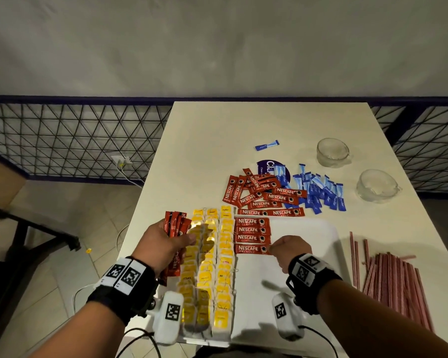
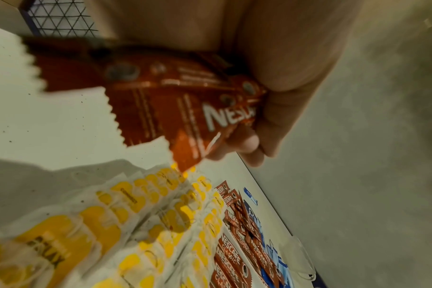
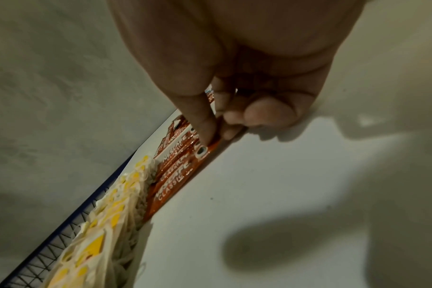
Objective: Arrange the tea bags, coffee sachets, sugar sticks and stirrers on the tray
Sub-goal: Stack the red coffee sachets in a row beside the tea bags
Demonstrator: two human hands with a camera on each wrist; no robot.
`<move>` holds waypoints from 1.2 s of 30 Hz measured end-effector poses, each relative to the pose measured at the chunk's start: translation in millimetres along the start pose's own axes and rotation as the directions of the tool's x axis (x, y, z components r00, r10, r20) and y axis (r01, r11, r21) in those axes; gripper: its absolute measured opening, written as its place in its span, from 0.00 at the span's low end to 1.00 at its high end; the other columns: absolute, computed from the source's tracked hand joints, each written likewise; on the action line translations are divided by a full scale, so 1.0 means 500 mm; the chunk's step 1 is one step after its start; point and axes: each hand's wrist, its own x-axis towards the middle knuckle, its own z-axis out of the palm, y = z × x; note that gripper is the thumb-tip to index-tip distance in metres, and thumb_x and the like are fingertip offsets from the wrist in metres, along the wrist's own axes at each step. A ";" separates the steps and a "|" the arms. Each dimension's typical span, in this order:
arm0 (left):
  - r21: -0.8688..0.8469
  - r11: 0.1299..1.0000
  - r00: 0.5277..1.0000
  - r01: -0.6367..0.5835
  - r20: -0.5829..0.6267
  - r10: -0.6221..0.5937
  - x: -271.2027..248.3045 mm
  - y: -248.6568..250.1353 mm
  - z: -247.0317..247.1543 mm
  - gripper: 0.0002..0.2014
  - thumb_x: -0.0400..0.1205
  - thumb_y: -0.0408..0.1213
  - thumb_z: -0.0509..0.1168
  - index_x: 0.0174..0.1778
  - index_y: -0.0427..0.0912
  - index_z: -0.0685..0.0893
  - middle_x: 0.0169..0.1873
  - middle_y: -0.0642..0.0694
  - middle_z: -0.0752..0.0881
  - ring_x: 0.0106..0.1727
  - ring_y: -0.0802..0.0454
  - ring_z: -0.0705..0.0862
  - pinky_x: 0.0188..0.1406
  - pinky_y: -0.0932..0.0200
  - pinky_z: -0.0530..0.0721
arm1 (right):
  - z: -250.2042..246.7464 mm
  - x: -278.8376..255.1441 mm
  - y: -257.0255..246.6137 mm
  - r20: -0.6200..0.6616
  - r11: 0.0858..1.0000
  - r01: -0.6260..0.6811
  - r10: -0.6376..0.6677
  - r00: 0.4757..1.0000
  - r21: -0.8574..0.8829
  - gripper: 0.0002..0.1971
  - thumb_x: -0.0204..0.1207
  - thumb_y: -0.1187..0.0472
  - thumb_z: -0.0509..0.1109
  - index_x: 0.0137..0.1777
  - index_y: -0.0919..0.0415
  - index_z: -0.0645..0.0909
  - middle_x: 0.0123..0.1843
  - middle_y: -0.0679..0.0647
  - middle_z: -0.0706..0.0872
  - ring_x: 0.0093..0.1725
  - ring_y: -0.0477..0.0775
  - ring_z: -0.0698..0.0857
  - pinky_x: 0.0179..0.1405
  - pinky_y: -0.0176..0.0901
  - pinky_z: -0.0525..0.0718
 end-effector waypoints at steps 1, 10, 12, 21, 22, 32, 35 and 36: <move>-0.003 1.000 1.000 0.001 0.000 -0.001 -0.002 0.001 0.000 0.13 0.74 0.30 0.76 0.50 0.33 0.82 0.40 0.25 0.87 0.28 0.42 0.81 0.33 0.48 0.83 | 0.000 0.000 -0.002 0.000 1.000 -0.001 0.001 1.000 -0.030 0.10 0.71 0.46 0.74 0.37 0.50 0.82 0.43 0.51 0.90 0.48 0.56 0.89 0.55 0.50 0.87; -0.023 1.000 1.000 0.013 0.002 -0.013 -0.008 0.004 0.000 0.12 0.75 0.28 0.75 0.51 0.32 0.81 0.40 0.25 0.87 0.28 0.43 0.80 0.33 0.49 0.83 | 0.001 0.005 -0.014 -0.019 0.972 0.000 -0.005 1.000 -0.233 0.15 0.74 0.42 0.69 0.44 0.54 0.84 0.44 0.51 0.89 0.44 0.53 0.89 0.53 0.47 0.87; -0.016 1.000 1.000 0.007 0.003 -0.007 -0.007 0.004 -0.001 0.12 0.74 0.29 0.75 0.50 0.34 0.82 0.41 0.22 0.86 0.29 0.42 0.80 0.34 0.48 0.83 | 0.000 0.003 -0.018 -0.020 0.949 0.008 -0.016 1.000 -0.314 0.17 0.76 0.41 0.66 0.46 0.54 0.83 0.45 0.50 0.89 0.43 0.52 0.88 0.52 0.44 0.87; -0.026 1.000 1.000 0.014 0.009 -0.014 -0.007 0.003 0.000 0.12 0.74 0.30 0.76 0.50 0.34 0.82 0.42 0.21 0.85 0.29 0.41 0.80 0.34 0.48 0.83 | 0.006 0.016 -0.016 -0.027 0.943 -0.005 -0.004 1.000 -0.331 0.18 0.76 0.41 0.66 0.39 0.55 0.83 0.39 0.50 0.89 0.38 0.52 0.88 0.49 0.44 0.87; -0.031 0.999 1.000 0.016 0.007 -0.016 -0.007 0.002 0.000 0.13 0.74 0.30 0.76 0.51 0.33 0.82 0.42 0.21 0.85 0.29 0.42 0.80 0.34 0.49 0.83 | 0.006 0.016 -0.017 -0.026 0.942 -0.003 -0.006 1.000 -0.336 0.17 0.76 0.41 0.66 0.39 0.55 0.83 0.40 0.50 0.88 0.39 0.51 0.88 0.50 0.44 0.86; -0.042 0.999 1.000 0.019 0.019 -0.019 -0.001 -0.008 -0.003 0.15 0.73 0.31 0.77 0.51 0.33 0.81 0.41 0.21 0.85 0.29 0.41 0.81 0.34 0.47 0.83 | -0.001 0.006 -0.022 -0.030 0.947 0.024 -0.035 0.999 -0.320 0.19 0.75 0.39 0.65 0.35 0.53 0.79 0.37 0.49 0.86 0.41 0.52 0.86 0.49 0.43 0.84; -0.054 0.998 1.000 0.023 0.021 -0.022 0.000 -0.011 -0.006 0.14 0.73 0.30 0.76 0.52 0.33 0.81 0.41 0.21 0.84 0.29 0.41 0.81 0.34 0.47 0.83 | -0.005 -0.004 -0.025 -0.092 0.964 0.170 -0.192 0.977 -0.205 0.11 0.76 0.45 0.68 0.41 0.51 0.80 0.45 0.50 0.85 0.46 0.52 0.83 0.53 0.45 0.82; -0.054 0.998 1.000 0.024 0.019 -0.023 -0.001 -0.012 -0.006 0.14 0.73 0.30 0.76 0.52 0.33 0.82 0.42 0.21 0.85 0.29 0.41 0.81 0.34 0.48 0.83 | -0.004 -0.006 -0.027 -0.098 0.939 0.271 -0.296 0.950 -0.211 0.07 0.77 0.48 0.69 0.46 0.50 0.83 0.51 0.51 0.85 0.50 0.52 0.83 0.57 0.46 0.82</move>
